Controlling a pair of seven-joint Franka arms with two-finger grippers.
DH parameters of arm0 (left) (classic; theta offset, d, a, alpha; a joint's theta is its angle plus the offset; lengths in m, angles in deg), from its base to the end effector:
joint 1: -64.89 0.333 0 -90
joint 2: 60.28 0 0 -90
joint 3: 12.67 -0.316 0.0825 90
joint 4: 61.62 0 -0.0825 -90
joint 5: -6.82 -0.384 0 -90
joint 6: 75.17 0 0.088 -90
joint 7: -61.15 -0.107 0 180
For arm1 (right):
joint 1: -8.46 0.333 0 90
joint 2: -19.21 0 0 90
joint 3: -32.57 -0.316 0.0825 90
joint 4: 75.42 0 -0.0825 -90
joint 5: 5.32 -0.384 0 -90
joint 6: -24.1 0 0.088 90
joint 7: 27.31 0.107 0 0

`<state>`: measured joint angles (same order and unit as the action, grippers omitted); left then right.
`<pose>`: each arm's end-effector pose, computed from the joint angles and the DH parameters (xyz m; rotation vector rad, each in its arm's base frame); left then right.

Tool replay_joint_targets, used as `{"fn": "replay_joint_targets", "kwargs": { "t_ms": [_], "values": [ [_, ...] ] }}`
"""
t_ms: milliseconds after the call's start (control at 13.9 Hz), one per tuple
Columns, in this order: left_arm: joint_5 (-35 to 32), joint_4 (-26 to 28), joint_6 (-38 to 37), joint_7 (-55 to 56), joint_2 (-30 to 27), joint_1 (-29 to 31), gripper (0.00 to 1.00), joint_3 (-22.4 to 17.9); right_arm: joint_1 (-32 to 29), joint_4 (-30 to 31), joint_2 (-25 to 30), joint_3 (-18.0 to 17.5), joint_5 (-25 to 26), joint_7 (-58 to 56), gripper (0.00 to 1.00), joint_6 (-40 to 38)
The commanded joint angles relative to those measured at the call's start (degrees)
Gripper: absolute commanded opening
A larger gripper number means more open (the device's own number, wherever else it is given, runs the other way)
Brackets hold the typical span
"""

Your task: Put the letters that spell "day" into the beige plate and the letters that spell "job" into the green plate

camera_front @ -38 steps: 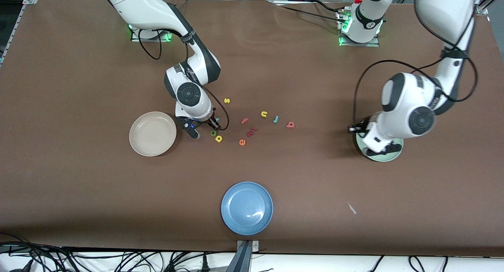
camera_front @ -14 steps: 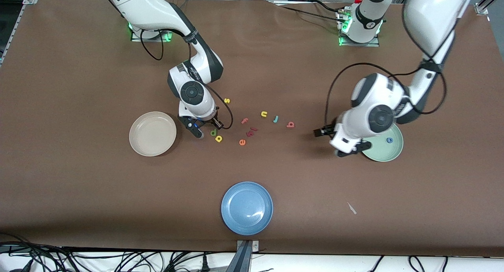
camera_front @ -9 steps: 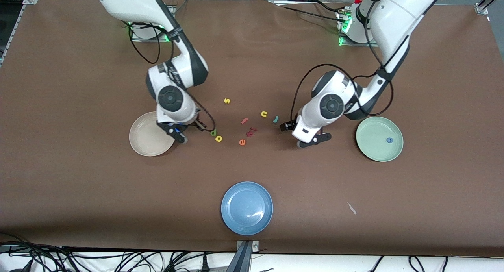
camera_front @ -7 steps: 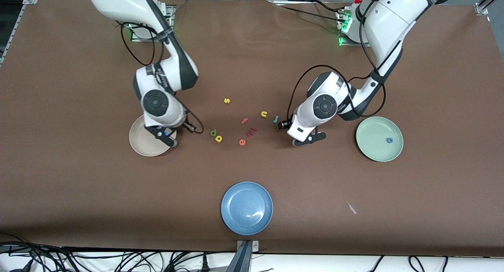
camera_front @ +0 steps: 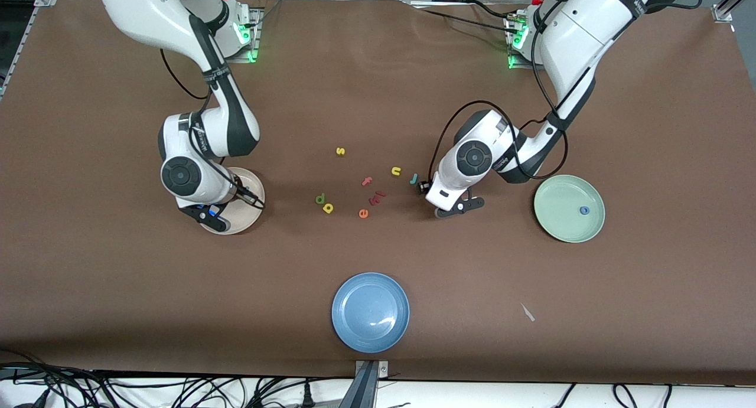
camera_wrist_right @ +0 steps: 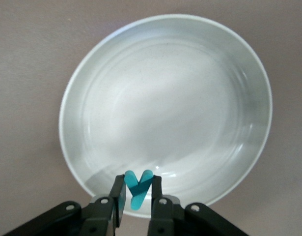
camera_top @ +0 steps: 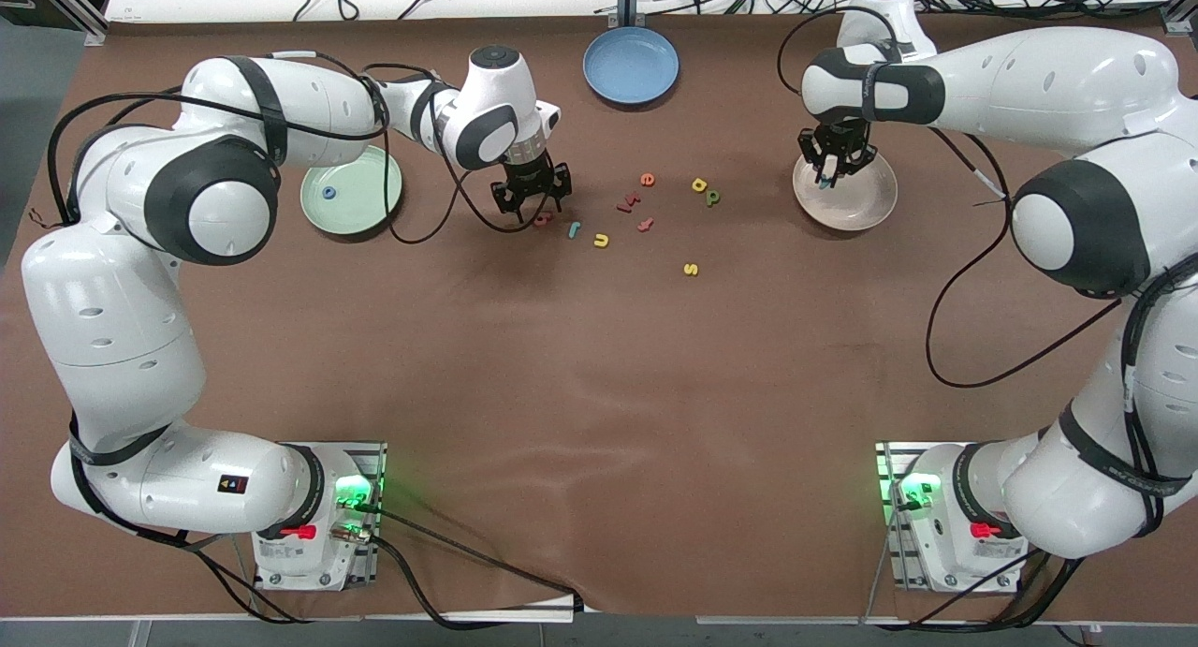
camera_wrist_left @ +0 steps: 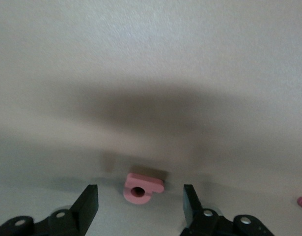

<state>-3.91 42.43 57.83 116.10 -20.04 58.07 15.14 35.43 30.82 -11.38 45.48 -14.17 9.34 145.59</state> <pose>0.5347 -0.3447 0.1793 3.0356 0.4594 -0.3132 0.5914 0.1613 0.2201 2.9334 -0.7114 -0.3450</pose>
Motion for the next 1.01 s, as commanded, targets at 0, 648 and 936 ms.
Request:
{"fn": "replay_joint_targets", "kwargs": {
  "t_ms": [0,648,936],
  "values": [
    [-1.8,-0.7,0.6,2.0,0.8,-1.3,0.75,-0.6,-1.8,0.5,-1.2,-0.3,-2.9,-5.1,0.21,1.5],
    [-3.7,-0.9,0.6,2.5,1.4,-1.3,0.66,-1.1,-0.5,-3.0,1.2,-4.3,-2.5,-5.5,1.00,-0.6],
    [-3.8,-0.9,0.6,2.4,1.6,-1.3,0.38,-1.1,2.8,-9.3,-0.8,-6.0,-2.8,-4.2,1.00,-0.5]
  ]
}}
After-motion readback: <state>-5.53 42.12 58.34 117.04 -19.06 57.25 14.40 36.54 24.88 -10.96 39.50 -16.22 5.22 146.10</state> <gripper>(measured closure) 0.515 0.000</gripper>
